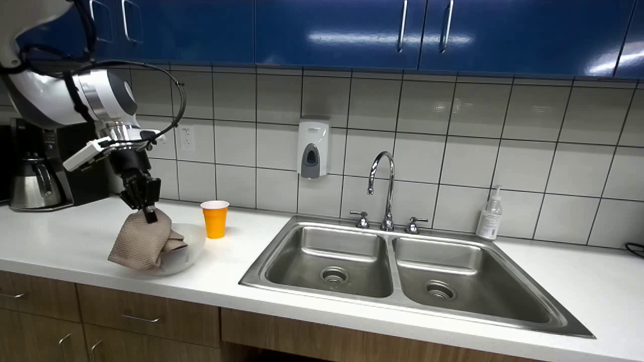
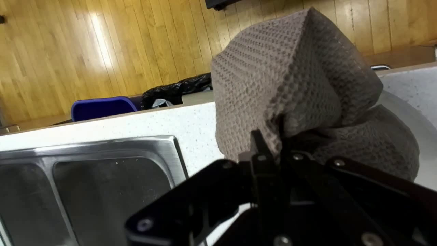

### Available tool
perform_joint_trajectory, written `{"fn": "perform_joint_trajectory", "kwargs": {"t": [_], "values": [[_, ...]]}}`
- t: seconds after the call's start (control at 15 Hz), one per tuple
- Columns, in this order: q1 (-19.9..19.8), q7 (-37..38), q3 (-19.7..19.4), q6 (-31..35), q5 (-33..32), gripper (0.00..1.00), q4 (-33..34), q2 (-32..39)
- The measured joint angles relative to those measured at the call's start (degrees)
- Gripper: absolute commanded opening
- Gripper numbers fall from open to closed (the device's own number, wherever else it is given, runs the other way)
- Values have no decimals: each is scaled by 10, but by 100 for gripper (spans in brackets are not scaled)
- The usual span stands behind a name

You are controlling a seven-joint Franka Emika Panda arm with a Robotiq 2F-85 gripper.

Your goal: Put the brown towel in the bowl

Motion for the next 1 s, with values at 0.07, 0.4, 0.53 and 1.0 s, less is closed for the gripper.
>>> {"fn": "perform_joint_trajectory", "kwargs": {"t": [0.07,0.4,0.53,1.0], "values": [[2,3,0,0,0,1,1,10],[12,9,0,1,0,1,11,28],[15,9,0,0,0,1,19,30],[16,14,-7,-15,0,1,80,69]]}}
